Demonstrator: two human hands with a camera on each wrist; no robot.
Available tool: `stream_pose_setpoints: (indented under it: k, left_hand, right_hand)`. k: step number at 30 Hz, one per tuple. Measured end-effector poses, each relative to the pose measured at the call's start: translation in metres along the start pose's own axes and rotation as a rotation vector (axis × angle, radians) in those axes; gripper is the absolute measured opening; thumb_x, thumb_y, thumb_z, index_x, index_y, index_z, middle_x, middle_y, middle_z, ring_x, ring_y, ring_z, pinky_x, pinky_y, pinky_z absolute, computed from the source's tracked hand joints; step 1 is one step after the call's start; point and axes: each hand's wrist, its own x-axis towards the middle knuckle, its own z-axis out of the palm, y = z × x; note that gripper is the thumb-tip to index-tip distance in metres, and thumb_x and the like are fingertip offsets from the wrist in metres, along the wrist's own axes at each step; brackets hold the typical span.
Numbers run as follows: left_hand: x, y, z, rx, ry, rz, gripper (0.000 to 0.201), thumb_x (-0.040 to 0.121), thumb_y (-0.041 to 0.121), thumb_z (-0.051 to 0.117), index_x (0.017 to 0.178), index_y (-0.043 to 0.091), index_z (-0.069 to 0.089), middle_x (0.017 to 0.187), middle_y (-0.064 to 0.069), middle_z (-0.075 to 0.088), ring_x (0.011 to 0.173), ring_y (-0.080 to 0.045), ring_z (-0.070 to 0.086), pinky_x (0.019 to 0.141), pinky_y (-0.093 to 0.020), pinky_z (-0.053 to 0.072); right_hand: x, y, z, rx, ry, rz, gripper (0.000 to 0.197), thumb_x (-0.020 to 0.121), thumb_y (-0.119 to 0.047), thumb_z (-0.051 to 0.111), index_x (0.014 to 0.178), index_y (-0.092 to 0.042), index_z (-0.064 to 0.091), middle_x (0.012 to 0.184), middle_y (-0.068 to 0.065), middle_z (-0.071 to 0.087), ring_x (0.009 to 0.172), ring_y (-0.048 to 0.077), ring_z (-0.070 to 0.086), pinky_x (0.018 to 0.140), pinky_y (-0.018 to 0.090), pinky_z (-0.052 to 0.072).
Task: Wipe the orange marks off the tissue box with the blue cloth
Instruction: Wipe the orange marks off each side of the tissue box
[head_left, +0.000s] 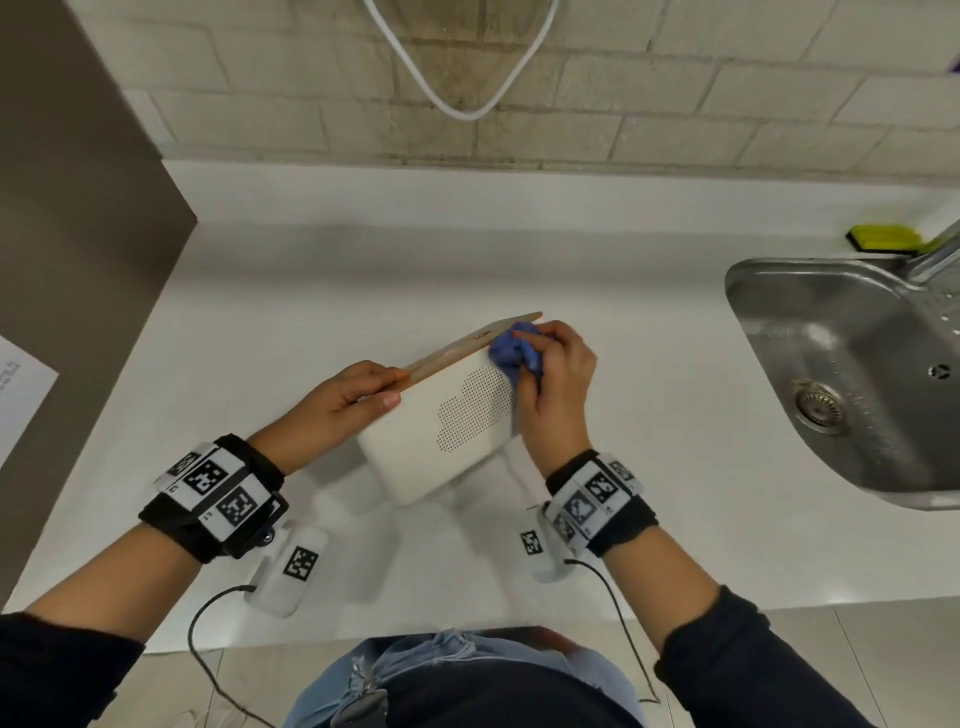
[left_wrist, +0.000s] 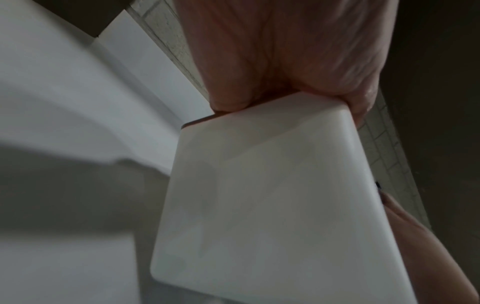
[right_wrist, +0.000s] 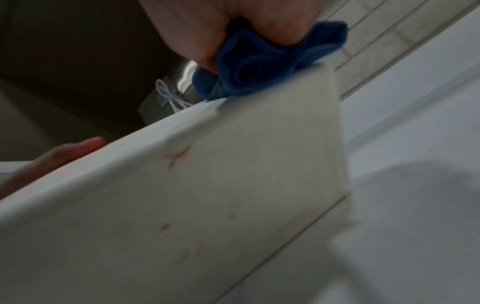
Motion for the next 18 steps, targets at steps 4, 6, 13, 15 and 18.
stream_pose_setpoints:
  k: [4,6,13,15,18]
  left_hand:
    - [-0.001,-0.001,0.002,-0.020,0.006,0.004,0.037,0.075,0.050,0.050,0.110,0.038,0.055,0.105,0.015,0.058,0.098,0.012,0.052,0.083,0.001,0.035]
    - [-0.002,-0.002,0.003,-0.005,-0.009,0.015,0.049,0.072,0.054,0.049,0.116,0.032,0.054,0.110,0.010,0.055,0.099,0.012,0.051,0.084,0.001,0.035]
    - [-0.001,-0.005,0.003,-0.002,-0.015,0.019,0.046,0.072,0.056,0.047,0.114,0.039,0.054,0.112,0.007,0.055,0.104,0.006,0.051,0.086,0.000,0.034]
    - [0.001,-0.006,0.002,-0.008,0.002,0.028,0.041,0.072,0.056,0.046,0.109,0.042,0.054,0.112,0.009,0.055,0.103,0.008,0.051,0.086,0.000,0.034]
    - [0.001,-0.008,0.000,-0.014,0.003,0.036,0.034,0.072,0.056,0.047,0.105,0.049,0.054,0.108,0.014,0.057,0.102,0.011,0.051,0.086,-0.002,0.034]
  right_hand:
    - [-0.039,-0.001,-0.001,-0.072,-0.306,-0.208,0.030,0.074,-0.004,0.048,0.097,-0.019,0.061,0.113,0.005,0.056,0.104,0.025,0.050,0.095,0.037,0.037]
    - [-0.043,0.010,-0.018,-0.092,-0.304,-0.259,0.030,0.075,-0.001,0.052,0.095,-0.022,0.057,0.111,0.004,0.055,0.105,0.015,0.047,0.097,0.025,0.032]
    - [0.000,0.004,0.000,-0.028,0.102,-0.019,0.037,0.063,0.011,0.047,0.080,-0.017,0.065,0.095,0.001,0.060,0.095,0.006,0.053,0.092,0.021,0.041]
    - [-0.015,-0.019,0.011,-0.004,-0.109,-0.094,0.034,0.064,0.000,0.043,0.079,-0.020,0.067,0.096,0.001,0.065,0.097,0.016,0.056,0.090,0.037,0.043]
    - [-0.056,-0.024,0.012,-0.041,-0.380,-0.273,0.030,0.071,-0.009,0.045,0.092,-0.020,0.063,0.110,0.001,0.055,0.101,0.023,0.049,0.099,0.027,0.028]
